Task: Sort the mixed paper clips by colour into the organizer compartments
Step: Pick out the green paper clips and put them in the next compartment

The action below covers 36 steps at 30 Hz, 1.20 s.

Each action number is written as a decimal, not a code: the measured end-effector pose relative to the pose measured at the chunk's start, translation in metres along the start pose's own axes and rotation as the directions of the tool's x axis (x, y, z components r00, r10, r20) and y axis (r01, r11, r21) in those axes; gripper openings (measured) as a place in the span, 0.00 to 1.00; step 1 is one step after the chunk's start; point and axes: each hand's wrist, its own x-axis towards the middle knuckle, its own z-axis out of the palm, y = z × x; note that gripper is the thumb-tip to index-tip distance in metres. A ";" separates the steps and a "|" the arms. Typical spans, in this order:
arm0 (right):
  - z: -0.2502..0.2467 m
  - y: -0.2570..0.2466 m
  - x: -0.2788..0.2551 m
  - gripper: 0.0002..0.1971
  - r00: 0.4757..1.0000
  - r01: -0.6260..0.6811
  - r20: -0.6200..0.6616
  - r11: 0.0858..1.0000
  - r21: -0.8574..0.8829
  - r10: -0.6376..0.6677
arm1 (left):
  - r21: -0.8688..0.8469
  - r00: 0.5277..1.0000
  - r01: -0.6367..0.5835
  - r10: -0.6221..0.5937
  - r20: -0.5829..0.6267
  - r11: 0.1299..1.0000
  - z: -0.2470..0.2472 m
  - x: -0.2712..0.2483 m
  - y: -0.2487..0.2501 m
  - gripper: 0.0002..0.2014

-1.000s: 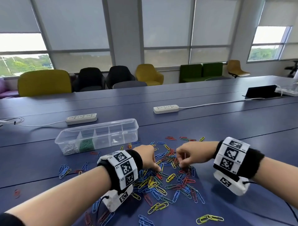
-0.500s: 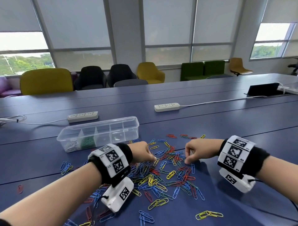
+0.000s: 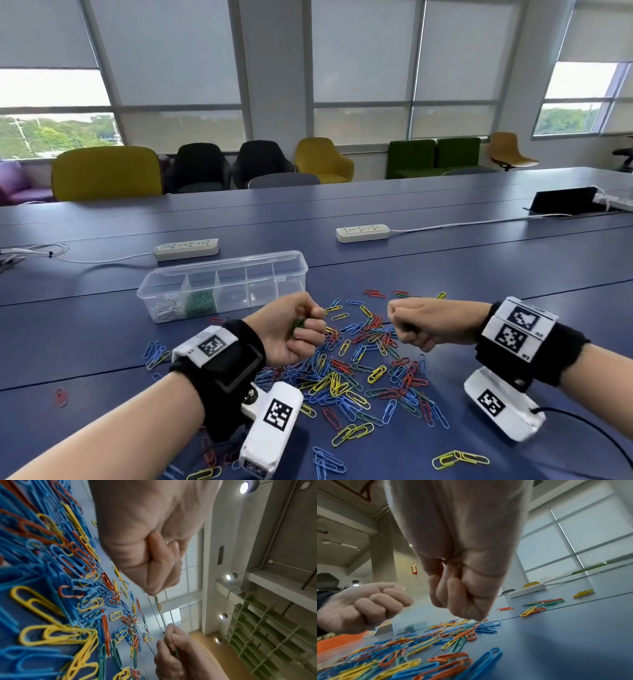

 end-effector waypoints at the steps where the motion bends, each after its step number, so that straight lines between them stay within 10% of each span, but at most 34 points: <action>1: 0.002 0.000 0.001 0.12 1.000 0.015 0.007 1.000 -0.018 -0.015 | 0.067 1.000 0.010 -0.009 -0.007 0.998 0.003 -0.001 -0.001 0.11; 5: 0.009 -0.004 0.005 0.16 1.000 0.017 0.010 0.993 -0.118 -0.016 | 0.645 0.995 0.021 0.050 -0.092 0.764 0.017 -0.002 -0.007 0.13; 8: 0.014 -0.014 0.013 0.16 0.999 0.039 0.024 0.927 -0.374 -0.033 | 0.989 0.991 -0.005 0.136 -0.016 0.149 0.029 0.001 -0.012 0.17; 10: 0.019 -0.019 0.018 0.13 0.996 0.080 0.067 0.837 -0.542 -0.052 | 0.996 0.988 -0.022 0.150 0.035 -0.092 0.035 0.005 -0.016 0.15; 17: 0.033 -0.020 0.031 0.13 0.996 0.087 0.080 0.665 -0.742 -0.042 | 0.937 0.981 -0.028 0.171 0.093 -0.348 0.035 0.022 -0.027 0.08; 21: 0.034 -0.023 0.028 0.14 0.993 0.102 0.120 0.650 -0.753 -0.016 | 0.952 0.981 -0.022 0.179 0.080 -0.306 0.034 0.019 -0.022 0.06; 24: 0.035 -0.023 0.026 0.13 0.991 0.104 0.137 0.662 -0.742 -0.002 | 0.994 0.974 -0.046 0.218 0.066 -0.097 0.031 0.008 -0.010 0.07; 28: 0.036 -0.024 0.019 0.06 0.991 0.094 0.131 0.680 -0.727 0.003 | 0.642 0.972 -0.125 0.223 -0.074 0.757 0.016 -0.018 0.008 0.14; 30: 0.037 -0.029 0.015 0.07 0.995 0.085 0.102 0.676 -0.732 -0.016 | 0.223 0.978 -0.197 0.208 -0.025 0.955 0.001 -0.029 0.012 0.12; 36: 0.046 -0.069 0.014 0.14 0.981 0.188 0.102 0.690 -0.699 -0.163 | -0.420 0.976 -0.214 0.210 -0.056 0.882 -0.039 -0.038 -0.005 0.12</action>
